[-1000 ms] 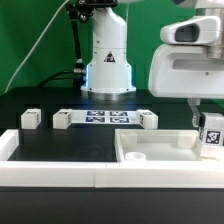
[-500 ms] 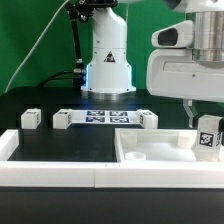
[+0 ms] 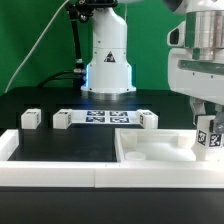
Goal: Assemble one leg
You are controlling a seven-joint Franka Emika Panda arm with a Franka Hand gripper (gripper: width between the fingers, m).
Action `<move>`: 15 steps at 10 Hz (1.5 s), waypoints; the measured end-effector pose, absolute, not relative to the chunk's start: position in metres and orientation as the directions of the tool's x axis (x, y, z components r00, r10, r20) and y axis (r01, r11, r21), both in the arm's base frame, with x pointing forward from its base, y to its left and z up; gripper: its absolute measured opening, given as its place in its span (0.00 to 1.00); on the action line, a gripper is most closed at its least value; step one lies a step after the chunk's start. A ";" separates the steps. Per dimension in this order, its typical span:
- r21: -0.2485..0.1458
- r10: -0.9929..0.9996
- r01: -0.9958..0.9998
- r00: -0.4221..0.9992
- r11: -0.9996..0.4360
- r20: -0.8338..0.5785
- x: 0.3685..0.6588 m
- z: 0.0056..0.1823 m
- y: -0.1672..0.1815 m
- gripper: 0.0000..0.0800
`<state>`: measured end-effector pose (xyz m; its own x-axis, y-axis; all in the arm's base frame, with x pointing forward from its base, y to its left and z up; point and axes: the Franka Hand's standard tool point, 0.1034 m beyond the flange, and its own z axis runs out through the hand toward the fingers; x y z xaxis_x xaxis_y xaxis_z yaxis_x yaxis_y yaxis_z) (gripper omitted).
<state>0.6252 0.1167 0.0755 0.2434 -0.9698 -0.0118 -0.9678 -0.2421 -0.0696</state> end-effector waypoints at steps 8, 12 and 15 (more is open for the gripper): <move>-0.072 -0.919 -0.917 0.394 -0.391 -0.029 0.625 0.076 0.116 0.81; -0.042 -0.654 -0.653 0.757 -0.756 0.008 0.625 0.079 0.126 0.81; -0.009 -0.363 -0.362 0.932 -0.932 0.017 0.628 0.078 0.120 0.81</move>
Offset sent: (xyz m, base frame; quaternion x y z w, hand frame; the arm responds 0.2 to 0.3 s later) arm 0.0000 0.0000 0.0000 0.0000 0.0000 0.0650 0.9979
